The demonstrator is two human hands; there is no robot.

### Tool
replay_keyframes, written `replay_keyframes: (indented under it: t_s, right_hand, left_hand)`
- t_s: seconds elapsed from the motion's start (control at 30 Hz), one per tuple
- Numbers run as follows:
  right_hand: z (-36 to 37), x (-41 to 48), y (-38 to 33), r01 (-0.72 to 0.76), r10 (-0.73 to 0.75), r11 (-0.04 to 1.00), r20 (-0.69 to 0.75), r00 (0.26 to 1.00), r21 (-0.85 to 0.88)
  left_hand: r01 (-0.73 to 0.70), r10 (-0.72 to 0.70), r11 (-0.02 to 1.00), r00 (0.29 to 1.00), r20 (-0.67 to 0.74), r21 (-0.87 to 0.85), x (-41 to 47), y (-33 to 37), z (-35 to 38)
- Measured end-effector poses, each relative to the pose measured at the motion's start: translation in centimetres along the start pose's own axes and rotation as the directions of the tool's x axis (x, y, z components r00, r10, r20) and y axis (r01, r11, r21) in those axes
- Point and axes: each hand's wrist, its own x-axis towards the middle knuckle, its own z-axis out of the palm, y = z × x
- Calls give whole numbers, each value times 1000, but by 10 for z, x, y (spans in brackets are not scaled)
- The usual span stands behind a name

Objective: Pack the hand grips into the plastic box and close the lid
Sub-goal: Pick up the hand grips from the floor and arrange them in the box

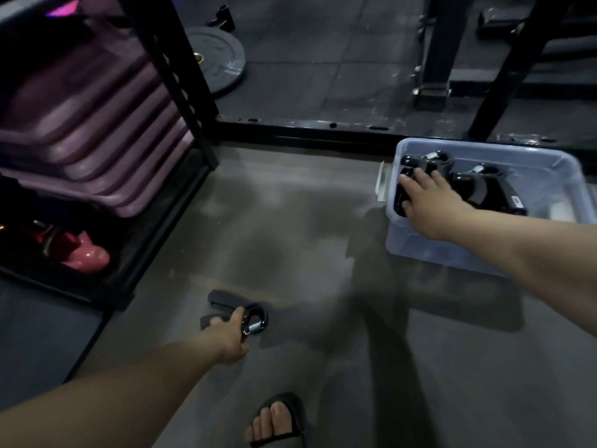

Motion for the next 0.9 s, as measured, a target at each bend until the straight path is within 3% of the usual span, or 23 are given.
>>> replay_keyframes:
  t_s: [0.17,0.3,0.43,0.53,0.57,0.73,0.9]
  right_hand:
    - [2,-3,1,-18,17,998,27,999,63]
    - [10,1,5,7,-9,998,25,1000,70]
    - [9,-4,2,-3,2,996,12,1000,91]
    - [1,-10,1,-18,17,989,5,1000,149]
    - [-2,-13,1,-16,17,987,-2,1000,159]
    - [-2,-21,6,22,-15,988,-47,999,153]
    - [5,-24,6,16,-3,982,-71,997,189]
  left_hand:
    - [75,-82,975,996,-23,-208,4,18,5]
    - [23,-33,912,999,-18,-410,9,35,7]
    - [13,2,955,999,52,-298,10,51,4]
    - [2,13,991,994,-107,137,14,50,-6]
    - [5,25,979,989,-145,205,15,47,-6]
    - [7,67,953,971,-231,303,16,49,8]
    - [25,57,958,960,-275,287,11,70,15]
